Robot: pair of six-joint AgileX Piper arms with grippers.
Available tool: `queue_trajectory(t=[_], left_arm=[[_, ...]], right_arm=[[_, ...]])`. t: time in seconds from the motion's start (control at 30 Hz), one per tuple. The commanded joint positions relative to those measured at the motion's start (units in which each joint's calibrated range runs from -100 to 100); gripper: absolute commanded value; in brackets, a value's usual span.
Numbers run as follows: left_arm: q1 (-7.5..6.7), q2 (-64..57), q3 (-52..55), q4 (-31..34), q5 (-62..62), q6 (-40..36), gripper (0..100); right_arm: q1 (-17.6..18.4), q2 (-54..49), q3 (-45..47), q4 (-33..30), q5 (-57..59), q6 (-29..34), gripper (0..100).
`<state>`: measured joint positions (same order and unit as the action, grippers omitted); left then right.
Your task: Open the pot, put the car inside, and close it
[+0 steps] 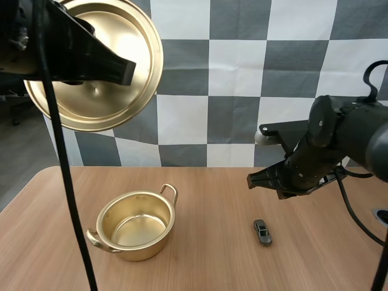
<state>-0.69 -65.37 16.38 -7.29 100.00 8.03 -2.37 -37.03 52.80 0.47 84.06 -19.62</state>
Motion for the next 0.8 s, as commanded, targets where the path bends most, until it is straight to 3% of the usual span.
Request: queue_trajectory(t=[0.0, 0.03, 0.07, 0.13, 0.2, 0.6, 0.77], left_arm=[[-0.02, -0.11, 0.07, 0.69, 0.00, 0.01, 0], [-0.02, -0.11, 0.07, 0.69, 0.00, 0.01, 0], [-0.02, -0.11, 0.07, 0.69, 0.00, 0.01, 0], [-0.02, -0.11, 0.07, 0.57, 0.00, 0.21, 0], [-0.02, -0.11, 0.07, 0.57, 0.00, 0.30, 0], [-0.02, -0.11, 0.07, 0.57, 0.00, 0.66, 0], [-0.02, -0.11, 0.07, 0.67, 0.00, 0.67, 0]], right_arm=[[-0.01, 1.92, 0.08, -0.47, 0.29, 0.69, 23], [-0.01, 2.40, 0.08, -0.47, 0.29, 0.69, 38], [-0.01, 2.72, 0.08, -0.47, 0.29, 0.55, 44], [-0.01, 3.53, 0.08, 0.13, 0.29, -0.52, 84], [-0.01, 3.53, 0.08, 0.13, -0.82, -0.52, 100], [-0.01, 3.40, 0.08, -0.47, -8.78, -0.74, 100], [-0.01, 3.54, 0.22, 1.01, -6.13, -7.67, 100]])
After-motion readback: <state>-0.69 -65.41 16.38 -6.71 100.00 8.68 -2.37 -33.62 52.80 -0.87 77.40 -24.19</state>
